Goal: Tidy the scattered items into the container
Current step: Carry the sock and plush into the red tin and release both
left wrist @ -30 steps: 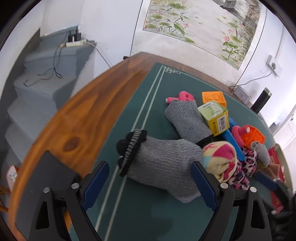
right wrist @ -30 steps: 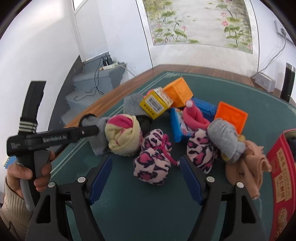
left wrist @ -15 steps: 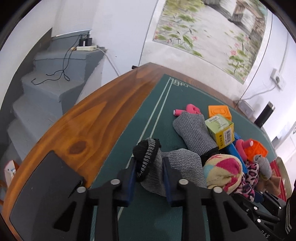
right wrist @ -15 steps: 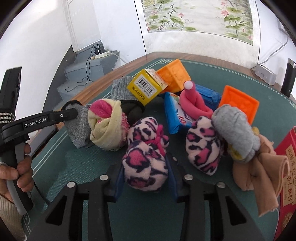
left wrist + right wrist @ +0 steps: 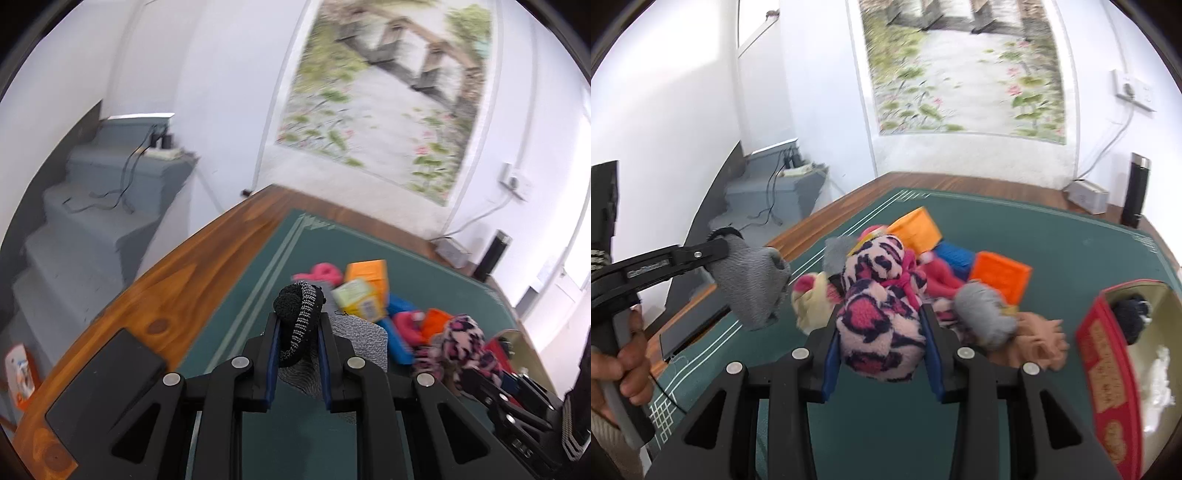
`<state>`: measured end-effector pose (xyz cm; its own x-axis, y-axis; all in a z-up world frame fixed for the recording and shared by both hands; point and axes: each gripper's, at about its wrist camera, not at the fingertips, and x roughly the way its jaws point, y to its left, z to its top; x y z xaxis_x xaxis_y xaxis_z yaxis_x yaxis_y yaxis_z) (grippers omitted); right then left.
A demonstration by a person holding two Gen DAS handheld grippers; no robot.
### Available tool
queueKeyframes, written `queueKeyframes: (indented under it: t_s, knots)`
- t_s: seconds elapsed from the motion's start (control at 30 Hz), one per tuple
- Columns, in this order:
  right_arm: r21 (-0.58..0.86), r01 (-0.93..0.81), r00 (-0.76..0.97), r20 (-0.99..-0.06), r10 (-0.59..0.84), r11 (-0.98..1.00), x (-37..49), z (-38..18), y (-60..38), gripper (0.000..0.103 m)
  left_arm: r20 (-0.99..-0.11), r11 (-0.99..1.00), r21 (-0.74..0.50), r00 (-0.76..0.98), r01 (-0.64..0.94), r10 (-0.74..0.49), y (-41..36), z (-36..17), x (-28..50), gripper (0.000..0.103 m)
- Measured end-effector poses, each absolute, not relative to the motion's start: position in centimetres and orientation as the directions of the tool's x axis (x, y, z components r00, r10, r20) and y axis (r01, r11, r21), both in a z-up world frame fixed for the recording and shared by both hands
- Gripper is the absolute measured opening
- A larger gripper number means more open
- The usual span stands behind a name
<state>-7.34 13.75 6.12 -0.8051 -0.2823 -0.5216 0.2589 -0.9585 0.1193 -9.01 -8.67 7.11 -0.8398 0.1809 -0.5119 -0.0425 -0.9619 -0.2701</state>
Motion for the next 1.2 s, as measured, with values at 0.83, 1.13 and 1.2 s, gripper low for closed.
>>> queueKeyframes:
  t_s: [0.83, 1.13, 1.2]
  knots:
    - [0.155, -0.278, -0.868, -0.463, 0.178, -0.948, -1.2, 7.4, 35.9, 0.042, -0.522, -0.852, -0.269, -0.676, -0.45, 0.521, 17.5, 9.6, -10.0, 0.019]
    - [0.163, -0.354, -0.834, -0.5, 0.232, -0.921, -1.2, 6.5, 37.8, 0.046, -0.528, -0.831, -0.256, -0.648, -0.494, 0.549, 22.2, 9.5, -11.4, 0.019]
    - [0.164, -0.385, -0.826, -0.501, 0.259, -0.908, -1.1, 6.4, 38.2, 0.052, -0.544, -0.826, -0.256, -0.631, -0.503, 0.553, 23.1, 8.9, -11.8, 0.019]
